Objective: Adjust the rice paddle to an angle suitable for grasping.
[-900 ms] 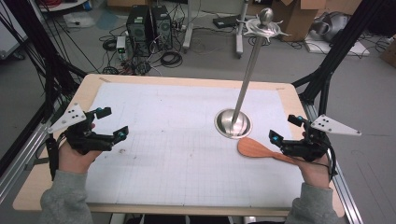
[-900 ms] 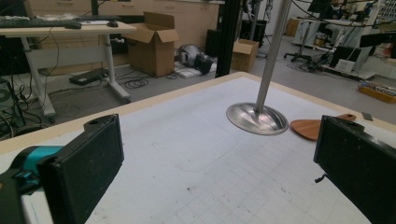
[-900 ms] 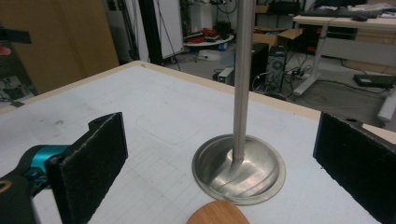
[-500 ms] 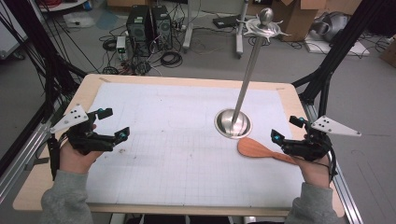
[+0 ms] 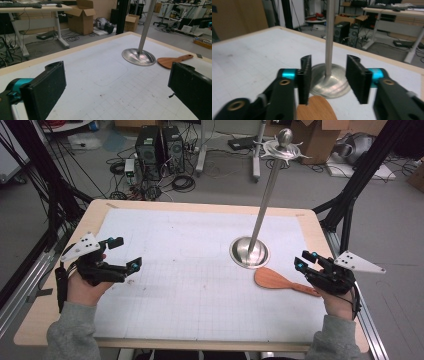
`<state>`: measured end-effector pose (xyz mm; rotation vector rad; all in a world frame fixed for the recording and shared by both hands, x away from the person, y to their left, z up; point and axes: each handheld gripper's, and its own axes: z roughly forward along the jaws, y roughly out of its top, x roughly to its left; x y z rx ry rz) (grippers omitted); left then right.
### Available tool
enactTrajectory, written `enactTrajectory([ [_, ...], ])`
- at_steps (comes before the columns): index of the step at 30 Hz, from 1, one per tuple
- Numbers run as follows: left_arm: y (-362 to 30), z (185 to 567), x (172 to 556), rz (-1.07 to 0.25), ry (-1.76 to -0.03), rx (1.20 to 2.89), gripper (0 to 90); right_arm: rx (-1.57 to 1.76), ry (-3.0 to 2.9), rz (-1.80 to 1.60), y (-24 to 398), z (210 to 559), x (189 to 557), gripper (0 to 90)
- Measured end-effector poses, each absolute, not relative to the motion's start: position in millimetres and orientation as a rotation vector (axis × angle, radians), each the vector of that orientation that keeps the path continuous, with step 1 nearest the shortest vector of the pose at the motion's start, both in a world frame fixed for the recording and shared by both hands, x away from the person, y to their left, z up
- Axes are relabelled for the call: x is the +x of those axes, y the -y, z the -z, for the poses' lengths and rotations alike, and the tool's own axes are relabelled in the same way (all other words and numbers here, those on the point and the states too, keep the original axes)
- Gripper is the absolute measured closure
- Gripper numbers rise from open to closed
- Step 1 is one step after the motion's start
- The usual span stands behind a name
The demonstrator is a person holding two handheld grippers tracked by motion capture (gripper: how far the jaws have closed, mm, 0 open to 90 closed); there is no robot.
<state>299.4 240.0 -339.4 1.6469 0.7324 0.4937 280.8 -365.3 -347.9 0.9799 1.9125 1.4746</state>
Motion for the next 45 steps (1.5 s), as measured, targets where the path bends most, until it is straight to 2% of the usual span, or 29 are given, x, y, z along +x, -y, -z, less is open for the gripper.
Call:
enactTrajectory([
  [3, -239.3, 339.9, 299.4, -0.491, -0.735, 1.646, 2.0, 0.982, -1.919, -1.447, 364.7, 353.9, 281.3, 73.8],
  [4, -239.4, 339.9, 299.2, -0.491, -0.733, 1.647, 2.0, 0.986, -1.937, -1.433, 365.2, 357.6, 282.8, 80.4],
  [9, -239.4, 341.0, 299.9, -0.487, -0.738, 1.649, 2.0, 0.998, -1.976, -1.406, 366.3, 366.1, 287.3, 89.1],
  [25, -241.3, 343.6, 299.4, -0.485, -0.748, 1.652, 2.0, 1.106, -2.081, -1.282, 353.2, 397.4, 315.7, 89.1],
  [45, -249.0, 349.3, 290.8, -0.495, -0.778, 1.666, 2.0, 1.197, -2.118, -1.269, 338.3, 419.1, 346.2, 89.1],
])
